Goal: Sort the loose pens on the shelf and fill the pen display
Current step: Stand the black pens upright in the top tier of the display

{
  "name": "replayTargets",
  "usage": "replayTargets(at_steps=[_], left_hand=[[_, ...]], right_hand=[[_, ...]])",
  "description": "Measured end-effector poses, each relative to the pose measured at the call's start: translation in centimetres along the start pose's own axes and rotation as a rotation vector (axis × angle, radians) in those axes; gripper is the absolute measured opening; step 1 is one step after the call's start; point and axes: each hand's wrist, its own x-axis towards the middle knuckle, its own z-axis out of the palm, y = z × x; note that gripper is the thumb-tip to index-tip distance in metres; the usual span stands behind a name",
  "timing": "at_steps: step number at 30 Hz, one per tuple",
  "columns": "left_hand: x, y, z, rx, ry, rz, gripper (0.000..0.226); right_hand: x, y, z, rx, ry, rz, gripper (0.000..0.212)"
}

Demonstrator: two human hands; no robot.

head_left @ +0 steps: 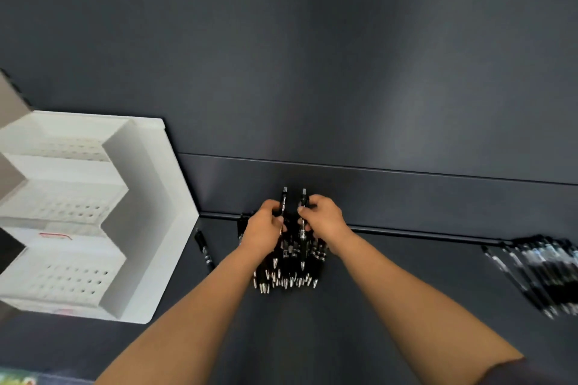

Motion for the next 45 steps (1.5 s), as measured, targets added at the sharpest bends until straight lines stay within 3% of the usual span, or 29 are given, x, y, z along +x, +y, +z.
replayTargets(at_steps=[7, 11, 18, 21, 26, 30, 33, 45], left_hand=[[-2.5, 0.9, -4.5, -0.115, 0.068, 0.003, 0.032], [-4.8, 1.1, -8.7, -0.192, 0.163, 0.022, 0.011], [-8.0, -1.0, -17.6, -0.219, 0.414, 0.146, 0.017], [-8.4, -2.1, -21.5, -0.14, 0.502, 0.176, 0.014], [-8.3, -5.6, -28.7, -0.119, 0.566, 0.238, 0.006], [-7.5, -8.9, -34.9, -0.111, 0.628, 0.279, 0.034], [-7.0, -11.0, -37.8, -0.11, 0.638, 0.302, 0.039], [-3.8, -14.0, -40.3, 0.002, 0.653, 0.397, 0.031]], right_hand=[[-1.9, -5.5, 2.8, -0.129, -0.04, -0.271, 0.032], [-3.3, -9.0, 4.6, -0.098, -0.085, -0.37, 0.029], [-6.8, -16.6, 9.3, -0.049, -0.252, -0.566, 0.015], [-7.5, -19.6, 11.9, 0.008, -0.268, -0.587, 0.027], [-8.2, -24.3, 17.6, -0.033, -0.144, -0.673, 0.027], [-8.4, -28.0, 22.1, -0.009, -0.046, -0.699, 0.014], [-8.1, -29.5, 24.3, -0.035, 0.018, -0.706, 0.01], [-7.1, -30.7, 28.9, -0.252, 0.234, -0.741, 0.013]])
